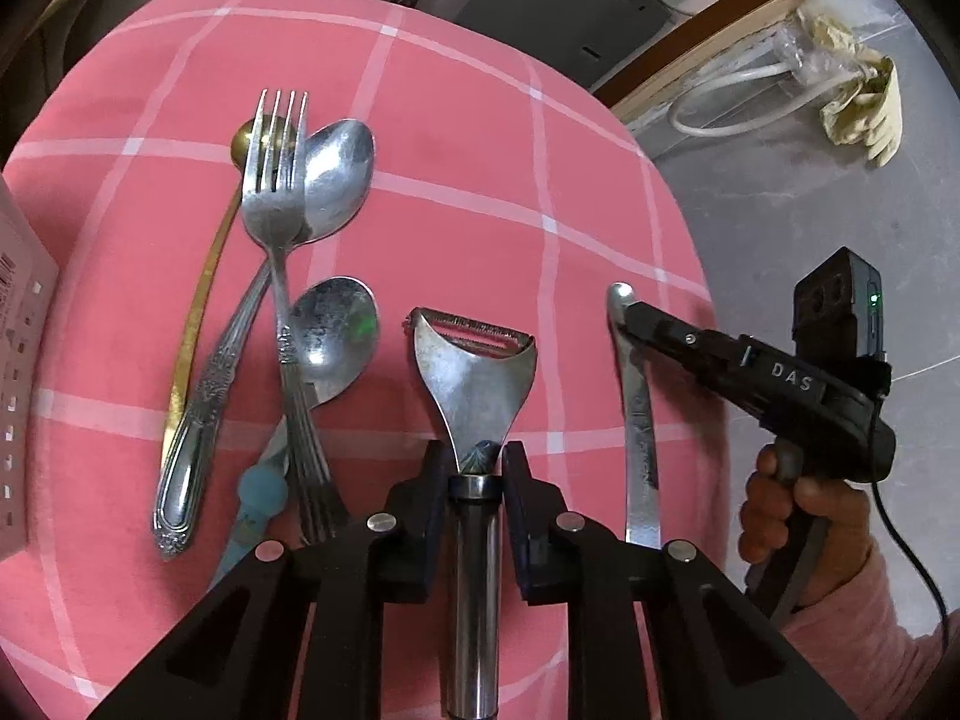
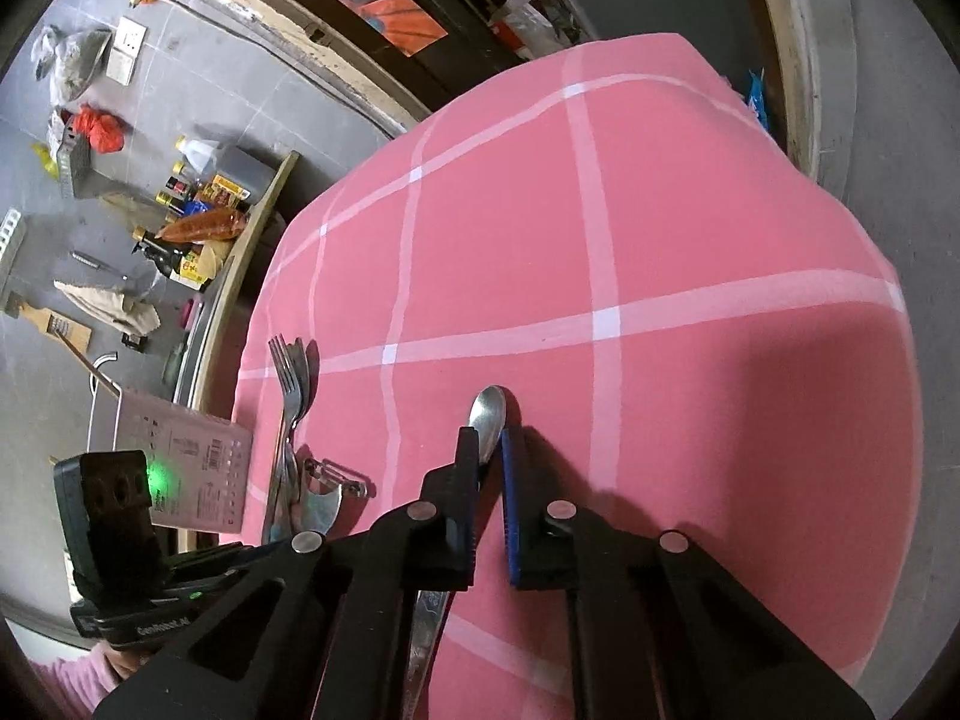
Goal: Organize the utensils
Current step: 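Lift the peeler and knife and carry both over the white caddy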
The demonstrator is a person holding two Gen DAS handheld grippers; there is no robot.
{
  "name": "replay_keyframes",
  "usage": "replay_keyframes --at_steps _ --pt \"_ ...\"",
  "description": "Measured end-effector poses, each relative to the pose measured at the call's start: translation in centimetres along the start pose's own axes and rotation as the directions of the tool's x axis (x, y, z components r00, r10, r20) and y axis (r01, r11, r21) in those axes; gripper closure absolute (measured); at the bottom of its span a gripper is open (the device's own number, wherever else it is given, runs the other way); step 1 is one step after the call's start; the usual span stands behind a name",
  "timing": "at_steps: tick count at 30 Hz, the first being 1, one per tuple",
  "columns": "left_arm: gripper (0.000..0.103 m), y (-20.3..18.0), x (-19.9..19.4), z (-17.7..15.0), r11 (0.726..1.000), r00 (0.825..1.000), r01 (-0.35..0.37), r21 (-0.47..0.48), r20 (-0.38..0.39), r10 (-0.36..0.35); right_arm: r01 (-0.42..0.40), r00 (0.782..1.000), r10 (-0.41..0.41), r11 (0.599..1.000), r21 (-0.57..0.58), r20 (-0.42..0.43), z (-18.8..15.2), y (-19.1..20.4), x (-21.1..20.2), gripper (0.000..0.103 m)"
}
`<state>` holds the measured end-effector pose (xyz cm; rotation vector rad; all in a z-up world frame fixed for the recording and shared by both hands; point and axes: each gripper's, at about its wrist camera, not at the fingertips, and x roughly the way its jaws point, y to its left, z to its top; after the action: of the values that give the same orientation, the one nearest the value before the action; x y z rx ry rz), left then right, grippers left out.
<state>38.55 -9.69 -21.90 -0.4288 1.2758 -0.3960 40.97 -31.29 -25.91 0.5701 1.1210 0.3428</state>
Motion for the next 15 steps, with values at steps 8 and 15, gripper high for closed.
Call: replay_keyframes --at_steps 8,15 --pt "0.086 -2.2 -1.2 -0.1 0.995 0.998 -0.039 0.088 0.047 0.035 -0.029 1.0 0.029 1.0 0.0 0.011 -0.7 0.1 -0.9 0.099" --pt "0.086 -3.7 -3.8 0.0 0.987 0.99 -0.063 0.148 0.138 0.042 -0.055 0.995 0.055 0.998 -0.008 0.083 -1.4 1.3 -3.6 0.101"
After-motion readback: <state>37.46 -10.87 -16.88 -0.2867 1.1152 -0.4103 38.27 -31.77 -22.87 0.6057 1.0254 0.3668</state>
